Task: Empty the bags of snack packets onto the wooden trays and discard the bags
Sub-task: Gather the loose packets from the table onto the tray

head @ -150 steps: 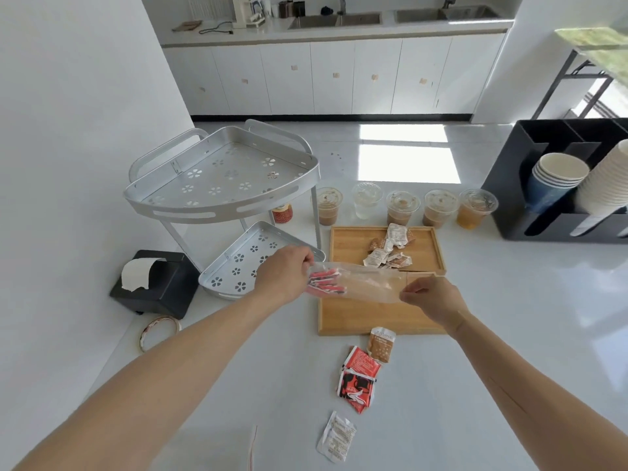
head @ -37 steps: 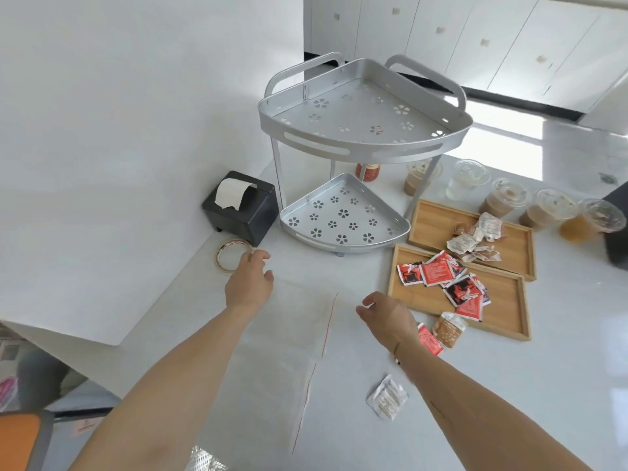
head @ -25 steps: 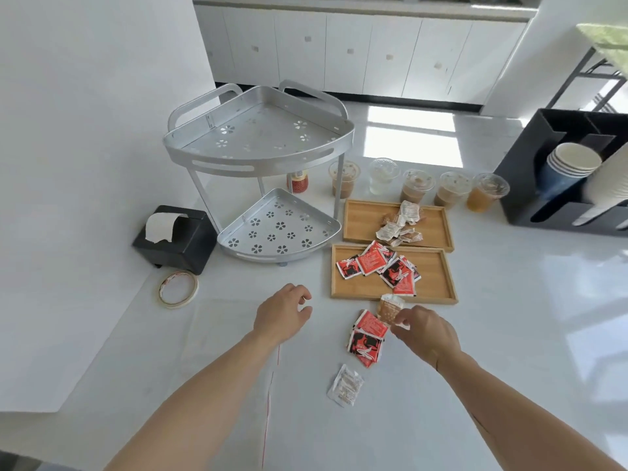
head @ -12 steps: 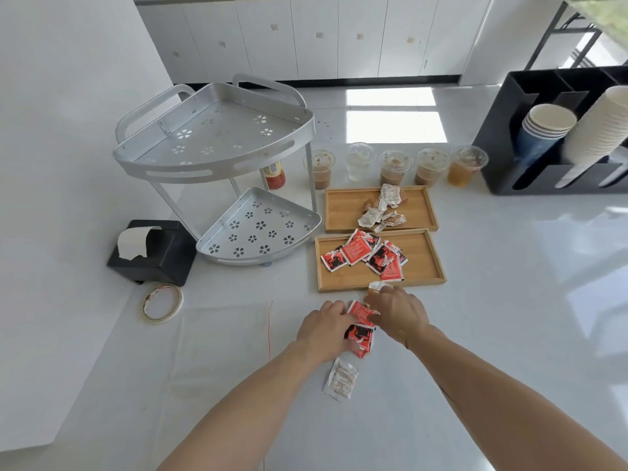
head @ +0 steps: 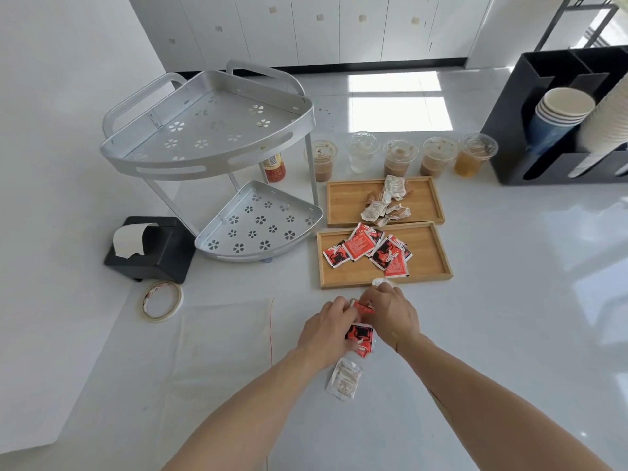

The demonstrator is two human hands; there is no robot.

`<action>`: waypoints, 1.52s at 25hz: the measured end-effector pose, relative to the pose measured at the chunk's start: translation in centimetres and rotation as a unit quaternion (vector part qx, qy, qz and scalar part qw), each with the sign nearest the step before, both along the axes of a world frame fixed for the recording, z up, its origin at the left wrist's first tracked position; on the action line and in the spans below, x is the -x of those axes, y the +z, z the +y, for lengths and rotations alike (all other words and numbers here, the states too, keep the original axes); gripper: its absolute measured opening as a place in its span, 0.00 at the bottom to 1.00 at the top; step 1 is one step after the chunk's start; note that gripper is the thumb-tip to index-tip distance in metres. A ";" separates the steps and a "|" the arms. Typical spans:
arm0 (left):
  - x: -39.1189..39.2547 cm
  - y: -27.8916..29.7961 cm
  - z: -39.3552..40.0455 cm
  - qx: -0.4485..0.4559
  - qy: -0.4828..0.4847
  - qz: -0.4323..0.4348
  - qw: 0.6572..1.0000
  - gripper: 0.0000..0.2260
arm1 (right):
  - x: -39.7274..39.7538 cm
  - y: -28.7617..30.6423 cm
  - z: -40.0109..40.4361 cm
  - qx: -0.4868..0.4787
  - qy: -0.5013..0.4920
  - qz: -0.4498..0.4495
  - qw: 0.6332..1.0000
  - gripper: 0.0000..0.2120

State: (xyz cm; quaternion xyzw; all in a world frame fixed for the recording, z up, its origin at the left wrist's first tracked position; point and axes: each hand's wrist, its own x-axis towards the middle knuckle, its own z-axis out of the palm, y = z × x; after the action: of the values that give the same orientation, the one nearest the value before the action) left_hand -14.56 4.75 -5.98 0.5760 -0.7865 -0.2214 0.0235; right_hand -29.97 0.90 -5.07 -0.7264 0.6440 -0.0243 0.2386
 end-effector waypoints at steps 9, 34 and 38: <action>-2.8 0.5 -0.3 -0.111 0.114 0.113 0.981 0.08 | 2.2 1.5 -0.9 -0.128 -0.094 -0.136 0.978 0.06; 0.3 1.6 0.7 -0.060 0.104 -0.028 0.992 0.15 | 8.4 1.2 4.4 -0.180 -0.061 0.027 0.981 0.19; 0.5 2.1 0.2 -0.153 0.095 -0.024 0.983 0.11 | 9.9 1.7 3.6 -0.189 -0.025 0.050 0.980 0.18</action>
State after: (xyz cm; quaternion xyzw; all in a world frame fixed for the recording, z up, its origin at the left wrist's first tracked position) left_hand -15.03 4.99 -3.91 0.6501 -0.6854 -0.3219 -0.0634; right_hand -39.89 4.51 -3.33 -0.6526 0.6658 0.1281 0.3384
